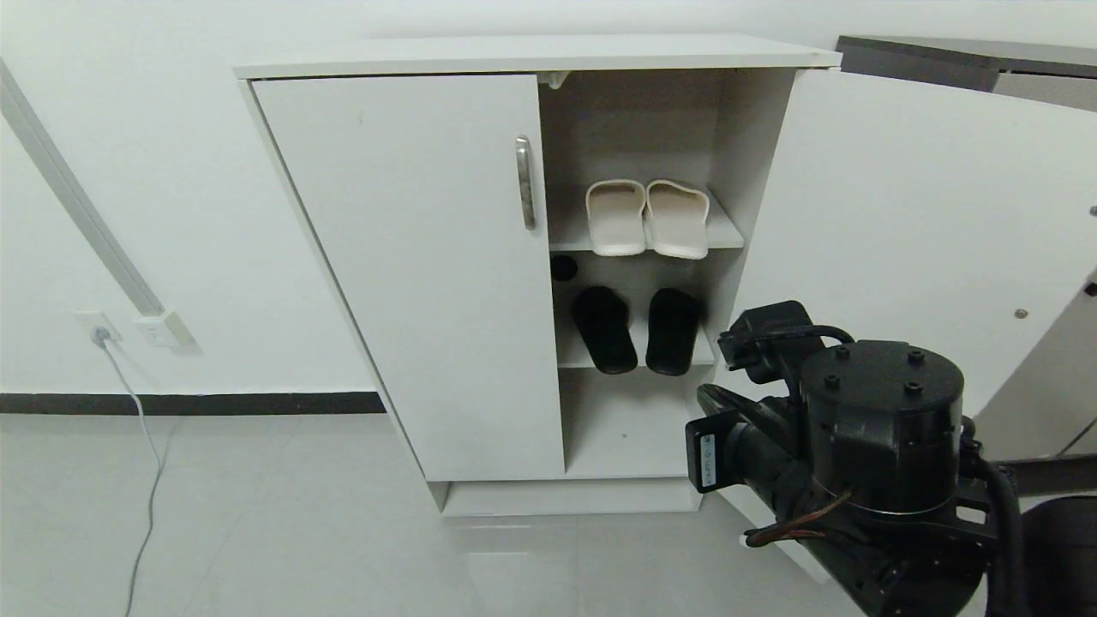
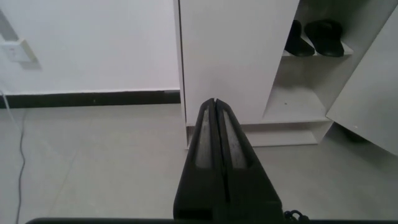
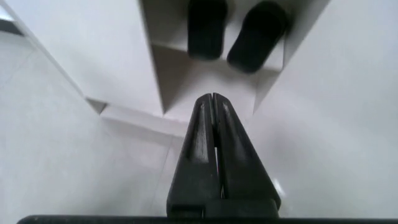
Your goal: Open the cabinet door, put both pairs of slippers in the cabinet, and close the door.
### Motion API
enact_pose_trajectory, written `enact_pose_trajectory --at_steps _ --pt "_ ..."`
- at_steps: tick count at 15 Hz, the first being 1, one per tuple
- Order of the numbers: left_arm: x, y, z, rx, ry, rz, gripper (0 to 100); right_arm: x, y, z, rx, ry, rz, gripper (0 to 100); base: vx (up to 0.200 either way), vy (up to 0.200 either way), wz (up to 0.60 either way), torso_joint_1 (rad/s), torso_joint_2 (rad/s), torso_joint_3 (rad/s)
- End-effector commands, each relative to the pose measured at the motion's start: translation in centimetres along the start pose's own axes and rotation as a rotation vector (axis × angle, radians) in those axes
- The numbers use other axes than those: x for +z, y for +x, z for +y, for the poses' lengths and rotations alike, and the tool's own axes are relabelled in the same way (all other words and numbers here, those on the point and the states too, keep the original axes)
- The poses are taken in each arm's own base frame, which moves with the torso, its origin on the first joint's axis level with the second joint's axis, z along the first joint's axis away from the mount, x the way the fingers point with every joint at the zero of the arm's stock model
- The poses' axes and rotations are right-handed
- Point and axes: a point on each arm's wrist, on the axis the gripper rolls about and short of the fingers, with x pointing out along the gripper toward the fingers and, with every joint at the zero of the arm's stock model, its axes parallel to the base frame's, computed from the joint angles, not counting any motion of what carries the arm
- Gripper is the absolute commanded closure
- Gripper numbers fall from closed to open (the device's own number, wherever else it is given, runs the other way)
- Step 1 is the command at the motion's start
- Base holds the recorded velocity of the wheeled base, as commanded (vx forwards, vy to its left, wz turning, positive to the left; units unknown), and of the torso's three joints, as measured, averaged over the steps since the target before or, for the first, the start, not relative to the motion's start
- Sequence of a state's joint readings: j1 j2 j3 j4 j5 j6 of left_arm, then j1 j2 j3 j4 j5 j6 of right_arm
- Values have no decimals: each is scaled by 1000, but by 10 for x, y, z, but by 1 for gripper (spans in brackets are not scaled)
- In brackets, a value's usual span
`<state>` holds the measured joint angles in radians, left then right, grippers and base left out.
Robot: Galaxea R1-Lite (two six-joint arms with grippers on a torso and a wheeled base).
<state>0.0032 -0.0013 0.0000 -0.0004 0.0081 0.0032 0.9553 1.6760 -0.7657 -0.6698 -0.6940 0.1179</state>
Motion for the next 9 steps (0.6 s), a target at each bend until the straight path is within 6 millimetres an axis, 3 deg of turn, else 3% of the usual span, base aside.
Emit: enact_pose_trajectory --at_steps 1,9 --pt "0 0 0 1 0 0 100 -3 2 1 0 -6 7 100 -200 0 0 2 2 2" --pt "0 0 0 1 0 0 100 -3 2 1 -1 -7 9 100 0 0 0 0 0 0"
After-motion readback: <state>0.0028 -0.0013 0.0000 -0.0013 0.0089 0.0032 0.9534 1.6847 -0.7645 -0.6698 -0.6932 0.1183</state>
